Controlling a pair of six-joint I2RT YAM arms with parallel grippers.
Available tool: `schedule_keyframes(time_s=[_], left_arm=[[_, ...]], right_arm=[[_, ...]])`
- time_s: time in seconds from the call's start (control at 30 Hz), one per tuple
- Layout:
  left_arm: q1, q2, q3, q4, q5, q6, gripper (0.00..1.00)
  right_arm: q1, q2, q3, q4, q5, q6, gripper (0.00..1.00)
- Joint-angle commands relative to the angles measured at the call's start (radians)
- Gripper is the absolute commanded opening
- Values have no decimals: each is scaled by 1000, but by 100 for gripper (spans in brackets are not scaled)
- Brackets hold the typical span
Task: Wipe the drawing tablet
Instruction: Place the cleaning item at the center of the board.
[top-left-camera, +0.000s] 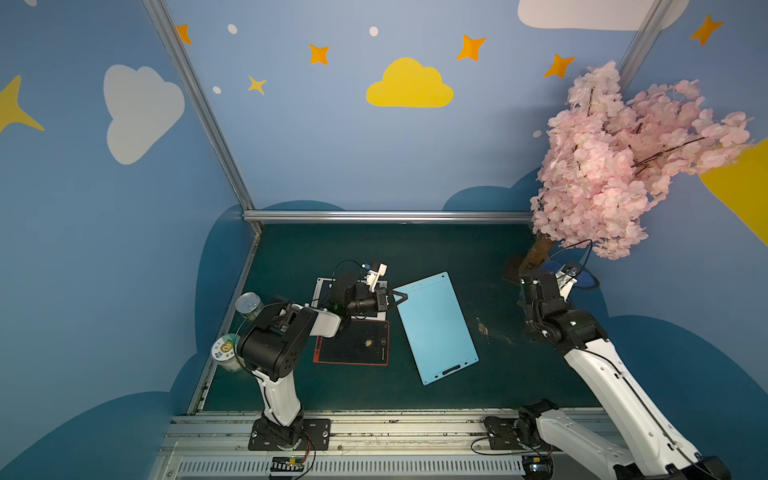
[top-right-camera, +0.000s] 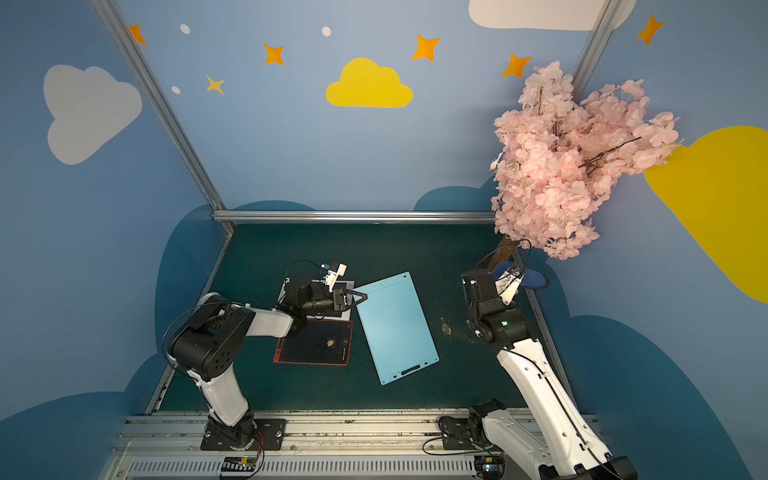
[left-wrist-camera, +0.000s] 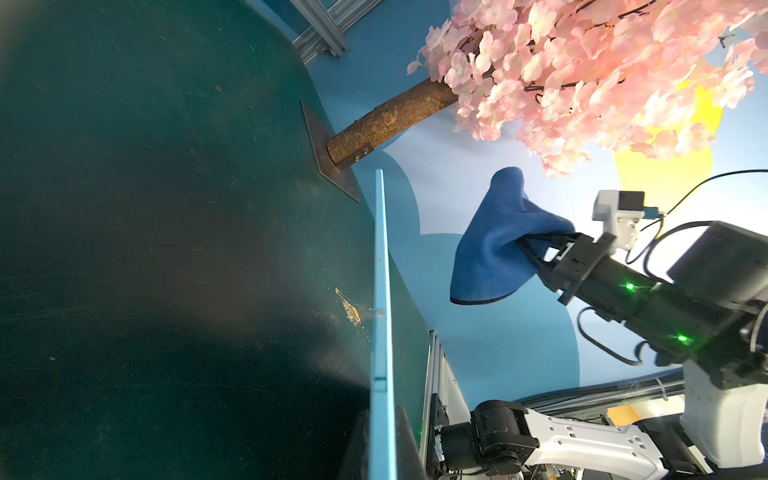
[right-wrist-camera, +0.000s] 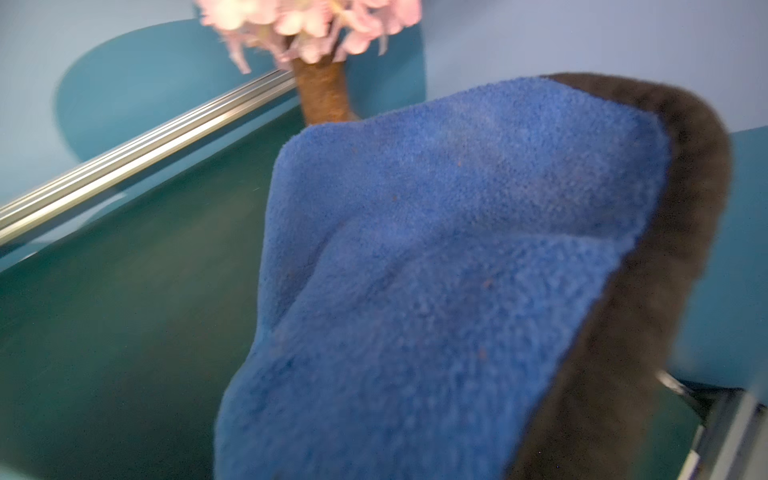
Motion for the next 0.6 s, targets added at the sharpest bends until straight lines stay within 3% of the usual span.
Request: schedule_keyframes(time_s=[0.0, 0.17, 0.3, 0.57], left_arm=[[-3, -6, 17, 37, 25, -4, 3], [-3, 5, 17, 60, 31, -24, 3], [-2, 5, 15, 73, 33, -33, 3], [-2, 2, 13, 79, 36, -38, 3]], right_arm=[[-65, 22, -106, 257, 150, -26, 0], [-218, 138, -214, 570, 50, -59, 0], [-271, 301, -167, 667, 20, -117, 0], [-313, 566, -8, 608, 3, -123, 0]])
